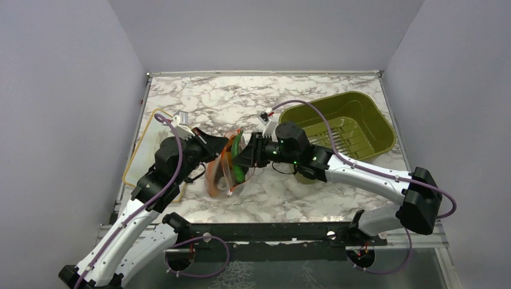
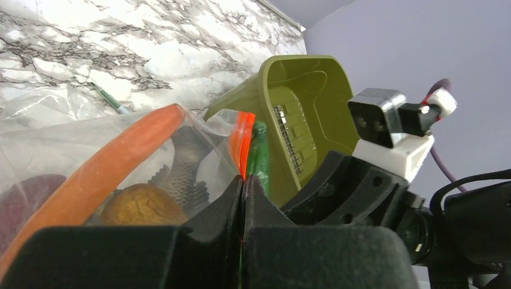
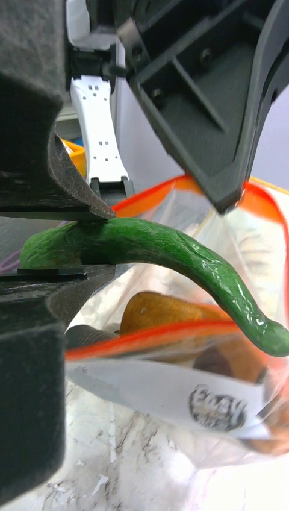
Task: Place the food in the zip-top bag and seal the zipper
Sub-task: Place the fake vegetable in the zipper food storage bag, then zip the zipper food storage bag at the center of the board.
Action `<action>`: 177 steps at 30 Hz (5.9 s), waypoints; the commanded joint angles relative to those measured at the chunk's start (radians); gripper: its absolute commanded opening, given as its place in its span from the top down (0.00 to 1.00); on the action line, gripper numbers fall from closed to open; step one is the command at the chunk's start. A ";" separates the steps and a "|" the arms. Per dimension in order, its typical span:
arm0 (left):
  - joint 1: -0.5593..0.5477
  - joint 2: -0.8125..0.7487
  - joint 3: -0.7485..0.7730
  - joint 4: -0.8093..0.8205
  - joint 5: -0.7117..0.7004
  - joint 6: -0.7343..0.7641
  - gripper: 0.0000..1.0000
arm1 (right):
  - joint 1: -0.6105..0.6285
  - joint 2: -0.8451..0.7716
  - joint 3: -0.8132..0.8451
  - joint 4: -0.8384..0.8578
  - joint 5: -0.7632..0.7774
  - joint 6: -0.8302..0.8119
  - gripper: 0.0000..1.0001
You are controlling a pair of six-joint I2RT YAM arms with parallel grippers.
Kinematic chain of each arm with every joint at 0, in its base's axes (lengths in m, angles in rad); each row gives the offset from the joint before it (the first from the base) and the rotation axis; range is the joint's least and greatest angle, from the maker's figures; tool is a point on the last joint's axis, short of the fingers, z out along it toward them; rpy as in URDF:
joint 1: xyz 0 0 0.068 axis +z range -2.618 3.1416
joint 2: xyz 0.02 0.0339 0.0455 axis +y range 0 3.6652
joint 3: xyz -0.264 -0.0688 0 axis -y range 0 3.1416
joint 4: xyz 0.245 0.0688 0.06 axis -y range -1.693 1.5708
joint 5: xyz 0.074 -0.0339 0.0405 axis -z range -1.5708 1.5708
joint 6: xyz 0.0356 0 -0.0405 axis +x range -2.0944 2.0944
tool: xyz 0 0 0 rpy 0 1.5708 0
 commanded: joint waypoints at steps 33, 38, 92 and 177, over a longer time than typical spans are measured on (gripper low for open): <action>-0.002 -0.031 -0.005 0.084 0.032 -0.021 1.00 | 0.094 0.008 0.049 -0.080 0.117 -0.207 0.56; -0.002 -0.041 -0.004 0.084 0.047 -0.021 1.00 | 0.094 -0.055 0.087 -0.178 0.182 -0.248 0.45; -0.002 -0.319 -0.081 0.003 0.397 0.885 0.49 | 0.092 -0.118 0.069 -0.403 0.503 0.193 0.99; -0.001 -0.330 -0.106 -0.235 0.707 1.416 1.00 | 0.199 -0.050 -0.045 0.098 -0.181 -1.236 0.65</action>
